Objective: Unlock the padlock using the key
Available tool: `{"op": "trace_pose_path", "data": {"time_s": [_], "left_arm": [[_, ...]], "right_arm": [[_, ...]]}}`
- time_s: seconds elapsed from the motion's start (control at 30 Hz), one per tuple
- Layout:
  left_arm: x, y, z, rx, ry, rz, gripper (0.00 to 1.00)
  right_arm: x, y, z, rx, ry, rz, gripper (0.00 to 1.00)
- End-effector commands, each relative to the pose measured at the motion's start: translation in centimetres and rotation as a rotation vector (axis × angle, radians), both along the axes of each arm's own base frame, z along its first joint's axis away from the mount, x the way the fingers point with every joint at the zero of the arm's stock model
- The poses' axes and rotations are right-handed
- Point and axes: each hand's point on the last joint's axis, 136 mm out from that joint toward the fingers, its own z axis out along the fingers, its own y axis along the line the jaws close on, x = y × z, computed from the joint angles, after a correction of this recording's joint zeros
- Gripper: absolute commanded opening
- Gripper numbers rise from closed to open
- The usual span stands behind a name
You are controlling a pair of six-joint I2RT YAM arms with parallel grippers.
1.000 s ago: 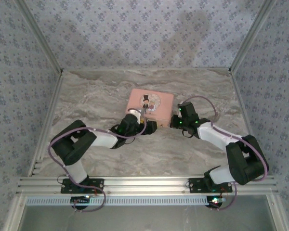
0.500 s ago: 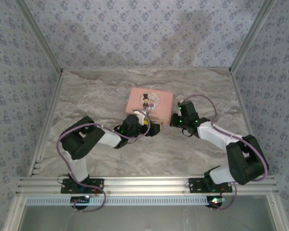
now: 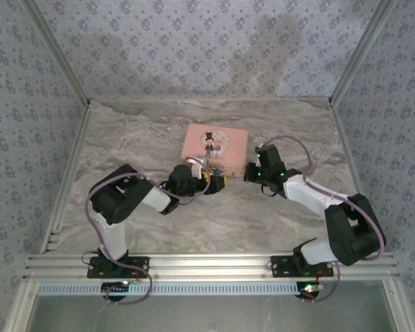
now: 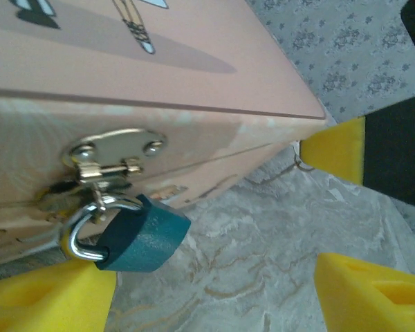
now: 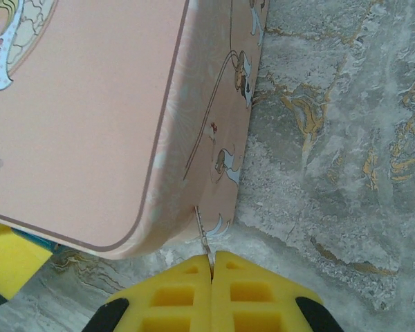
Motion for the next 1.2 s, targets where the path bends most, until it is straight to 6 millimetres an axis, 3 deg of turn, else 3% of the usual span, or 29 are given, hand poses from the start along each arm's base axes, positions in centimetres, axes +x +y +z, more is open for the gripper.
{"op": "trace_pose_path", "data": {"time_s": [0.0, 0.17, 0.53, 0.9, 1.17], "left_arm": [[-0.5, -0.5, 2.7, -0.090, -0.074, -0.029, 0.75], [-0.8, 0.8, 2.1, -0.069, -0.081, 0.014, 0.78], [1.7, 3.6, 0.3, 0.141, -0.096, 0.214, 0.98], [2.9, 1.5, -0.3, 0.180, -0.096, 0.172, 0.98], [3.3, -1.1, 0.3, 0.132, -0.101, 0.090, 0.98]], "right_arm": [[0.5, 0.3, 0.6, 0.012, -0.022, 0.005, 0.00], [0.5, 0.2, 0.5, 0.013, -0.021, 0.004, 0.00], [0.4, 0.2, 0.6, 0.015, -0.022, 0.002, 0.00], [0.6, 0.4, 0.9, 0.022, -0.032, 0.005, 0.00], [0.6, 0.3, 0.8, 0.020, -0.033, 0.006, 0.00]]}}
